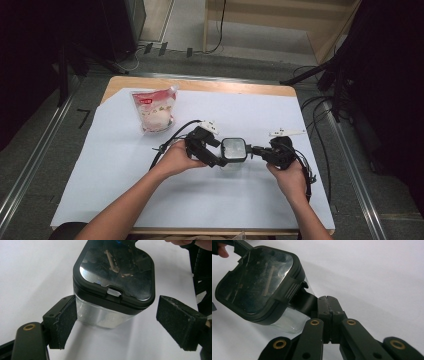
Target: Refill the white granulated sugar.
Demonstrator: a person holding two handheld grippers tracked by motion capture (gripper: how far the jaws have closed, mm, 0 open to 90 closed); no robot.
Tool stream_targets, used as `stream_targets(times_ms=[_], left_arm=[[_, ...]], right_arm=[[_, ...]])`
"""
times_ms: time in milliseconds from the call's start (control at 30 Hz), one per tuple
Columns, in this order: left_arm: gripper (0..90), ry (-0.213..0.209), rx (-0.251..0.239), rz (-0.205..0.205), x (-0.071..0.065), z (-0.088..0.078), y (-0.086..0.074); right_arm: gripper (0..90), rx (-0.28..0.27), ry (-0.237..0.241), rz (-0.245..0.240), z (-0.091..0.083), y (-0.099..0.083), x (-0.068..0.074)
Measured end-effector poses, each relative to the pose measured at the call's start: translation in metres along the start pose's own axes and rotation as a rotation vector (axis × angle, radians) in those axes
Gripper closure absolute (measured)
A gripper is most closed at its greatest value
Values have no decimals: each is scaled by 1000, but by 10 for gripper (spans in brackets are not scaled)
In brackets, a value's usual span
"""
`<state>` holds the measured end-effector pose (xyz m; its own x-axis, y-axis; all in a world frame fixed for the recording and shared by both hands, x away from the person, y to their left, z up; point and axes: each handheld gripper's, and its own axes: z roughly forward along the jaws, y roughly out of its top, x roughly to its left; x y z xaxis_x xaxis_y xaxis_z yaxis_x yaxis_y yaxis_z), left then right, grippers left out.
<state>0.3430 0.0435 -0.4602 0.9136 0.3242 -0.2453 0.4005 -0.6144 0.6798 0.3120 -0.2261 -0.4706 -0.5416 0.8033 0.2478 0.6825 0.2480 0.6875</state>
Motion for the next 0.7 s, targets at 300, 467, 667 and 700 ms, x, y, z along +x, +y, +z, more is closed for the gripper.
stream_targets(times_ms=[300,467,667,700], left_arm=[[160,25,2,12,0,9,2],[156,42,1,23,-1,12,3],[156,53,9,31,-4,10,5],[162,54,-3,30,-4,9,6]], right_arm=[[900,-6,-11,9,0,-2,1],[900,-8,-10,18,1,-5,1],[900,-11,-14,16,1,-5,1],[900,-10,-16,18,1,-5,2]])
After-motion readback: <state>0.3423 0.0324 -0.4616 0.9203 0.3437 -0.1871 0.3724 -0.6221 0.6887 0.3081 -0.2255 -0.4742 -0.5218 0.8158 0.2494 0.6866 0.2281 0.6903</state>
